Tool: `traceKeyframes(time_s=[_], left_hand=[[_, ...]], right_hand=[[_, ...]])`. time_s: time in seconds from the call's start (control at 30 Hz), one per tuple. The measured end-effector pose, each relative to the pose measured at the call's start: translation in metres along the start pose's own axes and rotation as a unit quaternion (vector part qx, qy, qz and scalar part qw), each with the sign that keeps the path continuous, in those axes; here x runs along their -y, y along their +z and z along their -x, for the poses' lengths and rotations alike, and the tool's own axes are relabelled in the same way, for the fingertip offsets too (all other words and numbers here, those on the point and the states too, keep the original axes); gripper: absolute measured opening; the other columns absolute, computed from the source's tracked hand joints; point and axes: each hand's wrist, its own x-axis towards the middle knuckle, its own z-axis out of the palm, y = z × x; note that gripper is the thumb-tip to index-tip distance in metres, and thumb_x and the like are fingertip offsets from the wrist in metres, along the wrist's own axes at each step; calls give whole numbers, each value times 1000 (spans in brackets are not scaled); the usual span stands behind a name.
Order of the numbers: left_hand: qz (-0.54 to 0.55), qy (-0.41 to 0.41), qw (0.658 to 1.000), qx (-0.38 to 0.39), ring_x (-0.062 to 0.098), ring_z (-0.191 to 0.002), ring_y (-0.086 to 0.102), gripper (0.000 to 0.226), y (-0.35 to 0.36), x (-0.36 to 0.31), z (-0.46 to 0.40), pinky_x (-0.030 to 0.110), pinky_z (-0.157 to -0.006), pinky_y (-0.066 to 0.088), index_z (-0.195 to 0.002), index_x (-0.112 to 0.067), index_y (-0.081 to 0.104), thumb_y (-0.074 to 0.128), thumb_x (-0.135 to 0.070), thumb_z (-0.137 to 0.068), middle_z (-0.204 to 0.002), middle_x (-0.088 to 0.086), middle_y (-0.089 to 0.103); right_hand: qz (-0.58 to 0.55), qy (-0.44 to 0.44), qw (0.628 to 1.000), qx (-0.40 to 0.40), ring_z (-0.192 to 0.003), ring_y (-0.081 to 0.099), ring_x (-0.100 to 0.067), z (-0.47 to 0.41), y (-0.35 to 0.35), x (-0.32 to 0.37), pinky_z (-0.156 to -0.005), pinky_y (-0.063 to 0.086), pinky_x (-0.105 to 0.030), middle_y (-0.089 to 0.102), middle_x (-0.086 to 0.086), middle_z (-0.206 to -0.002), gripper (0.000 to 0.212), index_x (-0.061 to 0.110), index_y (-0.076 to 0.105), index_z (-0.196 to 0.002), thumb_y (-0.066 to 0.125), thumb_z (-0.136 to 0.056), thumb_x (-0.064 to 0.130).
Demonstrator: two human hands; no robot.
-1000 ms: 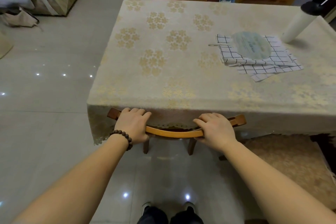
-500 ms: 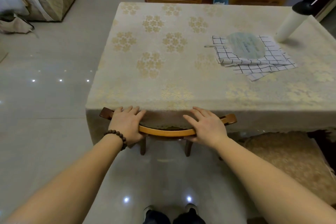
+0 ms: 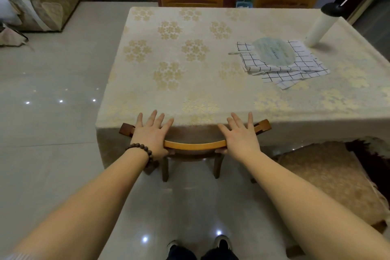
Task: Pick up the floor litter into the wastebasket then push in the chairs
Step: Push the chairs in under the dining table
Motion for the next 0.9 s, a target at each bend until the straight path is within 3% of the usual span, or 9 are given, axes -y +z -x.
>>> traceKeyframes(time_s=[0.13, 0.23, 0.33, 0.5, 0.7, 0.9], left_hand=[[96, -7, 995, -23, 24, -147, -6, 103, -8, -16, 19, 52, -118, -1, -150, -30, -7, 40, -82, -74, -161, 1, -1], [142, 8, 985, -97, 22, -147, 1, 84, -13, -52, 37, 47, -119, -1, -152, -25, 6, 30, -72, -86, -160, 3, 9], [167, 54, 971, -160, 22, -147, 8, 72, -16, -103, 49, 44, -120, 0, -150, -22, 18, 34, -61, -91, -158, 4, 19], [170, 148, 967, -116, 23, -147, 7, 71, -17, -192, 55, 43, -120, 2, -150, -21, 17, 33, -59, -93, -158, 4, 19], [154, 261, 944, -128, 23, -145, 14, 68, -28, -289, 78, 42, -119, 7, -149, -18, 22, 36, -54, -93, -156, 6, 25], [149, 343, 921, -106, 24, -146, 11, 70, -41, -394, 123, 43, -119, 8, -150, -17, 18, 36, -54, -93, -157, 7, 21]], right_hand=[[-103, 28, 994, -32, -145, -8, -27, 26, -3, 8, -116, -3, -54, 6, -8, -159, 90, 27, 4, -149, 55, -83, 59], [-199, 93, 972, -83, -145, -7, -24, 62, -1, 7, -118, -1, -48, 3, -6, -159, 80, 27, 7, -150, 51, -88, 53], [-249, 182, 946, -100, -145, -6, -21, 104, 13, 1, -118, -3, -45, 5, -4, -159, 73, 27, 12, -150, 49, -91, 49], [-275, 307, 908, -74, -145, -6, -19, 183, 44, -19, -116, -3, -44, 5, -3, -159, 69, 29, 13, -149, 47, -92, 47], [-263, 455, 848, -73, -145, 0, -21, 295, 66, -53, -118, 1, -45, 10, -5, -158, 69, 29, 14, -148, 48, -92, 46], [-267, 549, 788, -77, -145, -2, -21, 406, 83, -88, -117, 2, -45, 6, -3, -159, 66, 30, 16, -148, 47, -92, 48]])
